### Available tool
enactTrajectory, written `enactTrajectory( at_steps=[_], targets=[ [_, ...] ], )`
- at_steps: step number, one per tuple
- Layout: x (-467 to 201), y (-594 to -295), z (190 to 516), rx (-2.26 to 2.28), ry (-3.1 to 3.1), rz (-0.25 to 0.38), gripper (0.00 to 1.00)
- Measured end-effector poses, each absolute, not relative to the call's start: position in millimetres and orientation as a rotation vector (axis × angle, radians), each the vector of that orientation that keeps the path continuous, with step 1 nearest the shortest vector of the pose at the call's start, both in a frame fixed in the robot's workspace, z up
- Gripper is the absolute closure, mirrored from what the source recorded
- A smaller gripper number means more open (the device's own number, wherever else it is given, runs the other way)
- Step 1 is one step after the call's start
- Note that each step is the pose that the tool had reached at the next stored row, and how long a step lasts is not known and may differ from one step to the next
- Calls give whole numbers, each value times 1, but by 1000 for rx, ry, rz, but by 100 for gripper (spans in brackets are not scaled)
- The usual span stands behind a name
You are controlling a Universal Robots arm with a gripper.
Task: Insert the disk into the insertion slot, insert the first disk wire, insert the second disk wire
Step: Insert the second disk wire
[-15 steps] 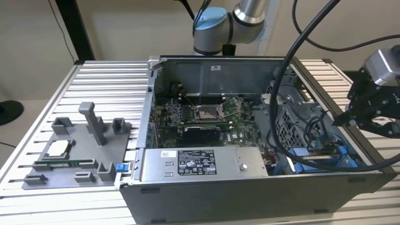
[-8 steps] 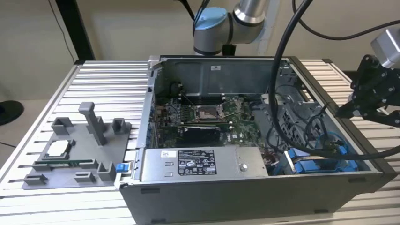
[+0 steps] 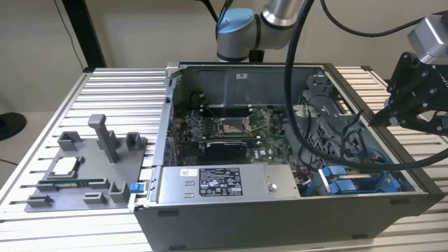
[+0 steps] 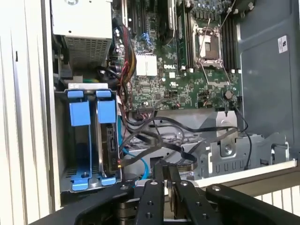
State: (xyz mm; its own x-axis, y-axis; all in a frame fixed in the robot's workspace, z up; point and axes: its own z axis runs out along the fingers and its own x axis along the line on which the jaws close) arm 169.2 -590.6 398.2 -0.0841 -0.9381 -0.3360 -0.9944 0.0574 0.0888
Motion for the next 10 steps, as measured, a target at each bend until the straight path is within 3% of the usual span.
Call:
enactTrajectory(
  at_steps=[10],
  targets=[
    [142,-596,400,-2000,2153,419,100]
  ],
)
